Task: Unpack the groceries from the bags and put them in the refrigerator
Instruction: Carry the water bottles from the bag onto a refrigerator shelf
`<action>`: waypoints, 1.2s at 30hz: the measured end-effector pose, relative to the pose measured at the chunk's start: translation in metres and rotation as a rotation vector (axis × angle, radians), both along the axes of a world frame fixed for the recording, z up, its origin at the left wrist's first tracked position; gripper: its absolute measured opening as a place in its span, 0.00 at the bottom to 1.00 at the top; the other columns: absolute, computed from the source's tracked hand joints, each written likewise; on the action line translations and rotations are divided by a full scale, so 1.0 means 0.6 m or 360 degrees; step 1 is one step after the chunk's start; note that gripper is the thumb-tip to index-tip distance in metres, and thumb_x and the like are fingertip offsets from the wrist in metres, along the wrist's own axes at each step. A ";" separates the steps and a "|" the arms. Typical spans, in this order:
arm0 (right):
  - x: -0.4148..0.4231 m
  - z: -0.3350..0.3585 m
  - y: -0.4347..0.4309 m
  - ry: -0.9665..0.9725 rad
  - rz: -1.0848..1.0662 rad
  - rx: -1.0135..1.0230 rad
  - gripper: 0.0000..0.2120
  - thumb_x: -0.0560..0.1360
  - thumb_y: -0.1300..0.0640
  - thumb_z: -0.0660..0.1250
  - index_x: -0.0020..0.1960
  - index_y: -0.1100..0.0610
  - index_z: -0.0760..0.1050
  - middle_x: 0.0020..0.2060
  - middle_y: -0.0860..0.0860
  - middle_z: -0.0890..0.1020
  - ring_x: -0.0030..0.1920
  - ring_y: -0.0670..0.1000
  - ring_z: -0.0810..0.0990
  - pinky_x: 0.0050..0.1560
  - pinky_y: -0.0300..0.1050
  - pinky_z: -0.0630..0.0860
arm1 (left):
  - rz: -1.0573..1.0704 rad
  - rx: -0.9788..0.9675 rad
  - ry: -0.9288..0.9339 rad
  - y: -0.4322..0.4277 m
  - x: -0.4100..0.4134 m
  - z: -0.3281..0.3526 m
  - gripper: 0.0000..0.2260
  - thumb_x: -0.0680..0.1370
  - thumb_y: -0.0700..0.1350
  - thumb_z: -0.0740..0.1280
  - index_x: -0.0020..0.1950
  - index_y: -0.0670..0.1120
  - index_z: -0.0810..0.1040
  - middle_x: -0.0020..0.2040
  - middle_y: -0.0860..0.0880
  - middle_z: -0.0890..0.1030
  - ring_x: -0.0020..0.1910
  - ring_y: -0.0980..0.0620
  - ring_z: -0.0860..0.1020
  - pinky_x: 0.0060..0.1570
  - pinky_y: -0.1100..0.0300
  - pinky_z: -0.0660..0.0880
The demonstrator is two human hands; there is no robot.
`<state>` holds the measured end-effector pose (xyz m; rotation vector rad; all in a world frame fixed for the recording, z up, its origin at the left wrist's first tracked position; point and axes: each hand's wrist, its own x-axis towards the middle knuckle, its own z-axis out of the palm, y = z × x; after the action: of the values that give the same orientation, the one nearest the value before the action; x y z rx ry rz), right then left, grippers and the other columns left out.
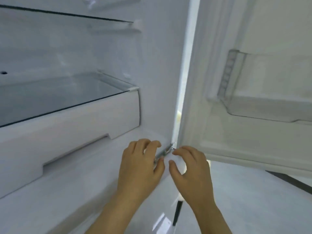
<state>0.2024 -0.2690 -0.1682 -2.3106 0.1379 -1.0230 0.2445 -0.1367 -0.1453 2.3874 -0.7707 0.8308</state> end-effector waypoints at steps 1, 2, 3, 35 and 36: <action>-0.023 -0.008 -0.015 0.0023 -0.0087 0.0022 0.15 0.68 0.46 0.59 0.47 0.51 0.79 0.48 0.47 0.81 0.51 0.45 0.73 0.49 0.43 0.69 | -0.0073 0.0034 0.0043 -0.020 -0.013 -0.006 0.14 0.71 0.51 0.59 0.53 0.48 0.76 0.45 0.48 0.79 0.42 0.47 0.77 0.39 0.55 0.75; -0.046 -0.015 -0.030 0.0045 -0.0168 0.0050 0.15 0.68 0.46 0.59 0.47 0.51 0.79 0.48 0.46 0.81 0.51 0.44 0.72 0.49 0.43 0.68 | -0.0145 0.0062 0.0077 -0.041 -0.027 -0.014 0.14 0.71 0.52 0.58 0.52 0.49 0.75 0.45 0.49 0.79 0.42 0.47 0.78 0.39 0.56 0.75; -0.070 -0.023 -0.047 0.0068 -0.0246 0.0066 0.15 0.67 0.46 0.59 0.46 0.51 0.79 0.48 0.46 0.81 0.51 0.44 0.73 0.48 0.43 0.68 | -0.0226 0.0091 0.0102 -0.063 -0.041 -0.021 0.14 0.70 0.52 0.58 0.52 0.50 0.74 0.44 0.49 0.79 0.41 0.47 0.78 0.39 0.56 0.75; -1.039 -0.092 -0.467 0.0594 -0.2098 0.0643 0.14 0.76 0.51 0.63 0.61 0.47 0.72 0.59 0.40 0.73 0.59 0.42 0.67 0.61 0.36 0.65 | -0.2176 0.0493 0.0413 -0.743 -0.885 -0.124 0.12 0.75 0.48 0.67 0.57 0.48 0.77 0.53 0.50 0.76 0.53 0.50 0.74 0.48 0.62 0.70; -1.053 -0.093 -0.469 0.0578 -0.2135 0.0670 0.14 0.75 0.51 0.63 0.60 0.47 0.72 0.59 0.40 0.73 0.59 0.42 0.67 0.60 0.37 0.65 | -0.2220 0.0502 0.0408 -0.752 -0.901 -0.125 0.12 0.75 0.48 0.67 0.58 0.48 0.76 0.54 0.51 0.75 0.53 0.50 0.73 0.49 0.61 0.70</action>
<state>-0.4296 -0.5507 -0.2237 -1.7995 2.0053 -0.9152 -0.2961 -0.5878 -0.2201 1.4586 -2.0972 -0.1952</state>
